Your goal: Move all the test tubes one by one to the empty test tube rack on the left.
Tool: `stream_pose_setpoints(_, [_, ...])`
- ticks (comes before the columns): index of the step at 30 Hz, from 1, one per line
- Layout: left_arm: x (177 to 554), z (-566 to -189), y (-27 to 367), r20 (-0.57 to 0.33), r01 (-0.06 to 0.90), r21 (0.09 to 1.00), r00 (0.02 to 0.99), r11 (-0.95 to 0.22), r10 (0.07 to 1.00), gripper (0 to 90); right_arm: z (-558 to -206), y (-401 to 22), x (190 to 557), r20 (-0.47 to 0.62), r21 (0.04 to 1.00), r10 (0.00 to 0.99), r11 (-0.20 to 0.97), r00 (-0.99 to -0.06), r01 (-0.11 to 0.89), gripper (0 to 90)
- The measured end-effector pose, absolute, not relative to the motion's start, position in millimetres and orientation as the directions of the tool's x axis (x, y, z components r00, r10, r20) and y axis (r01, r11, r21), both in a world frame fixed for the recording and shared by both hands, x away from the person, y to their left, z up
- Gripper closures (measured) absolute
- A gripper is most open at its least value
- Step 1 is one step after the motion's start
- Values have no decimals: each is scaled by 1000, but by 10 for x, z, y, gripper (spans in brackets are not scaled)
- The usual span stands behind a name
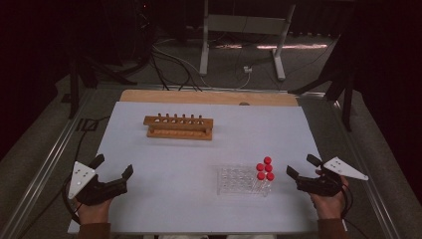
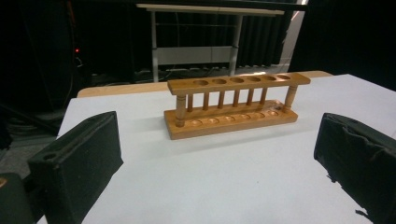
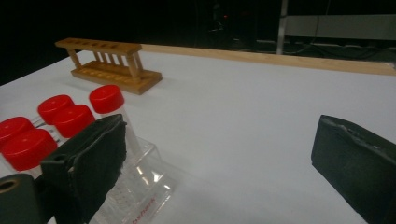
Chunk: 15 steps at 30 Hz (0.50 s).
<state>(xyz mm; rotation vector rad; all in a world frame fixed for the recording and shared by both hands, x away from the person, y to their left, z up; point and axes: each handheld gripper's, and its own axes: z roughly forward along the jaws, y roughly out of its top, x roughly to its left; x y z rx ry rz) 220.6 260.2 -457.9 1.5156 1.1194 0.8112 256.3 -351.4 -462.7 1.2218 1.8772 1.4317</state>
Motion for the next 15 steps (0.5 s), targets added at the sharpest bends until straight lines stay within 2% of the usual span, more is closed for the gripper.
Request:
stream_pose_setpoints(12, [2193, -4589, 2591, -49, 241, 970, 325, -33, 945, 16, -4595, -3399, 2434, 164, 933, 816, 55, -555, 356, 61])
stream_pose_setpoints(15, [2196, -4599, 2588, -46, 244, 969, 327, -37, 944, 16, -4569, -3320, 2352, 131, 938, 803, 90, -581, 335, 84])
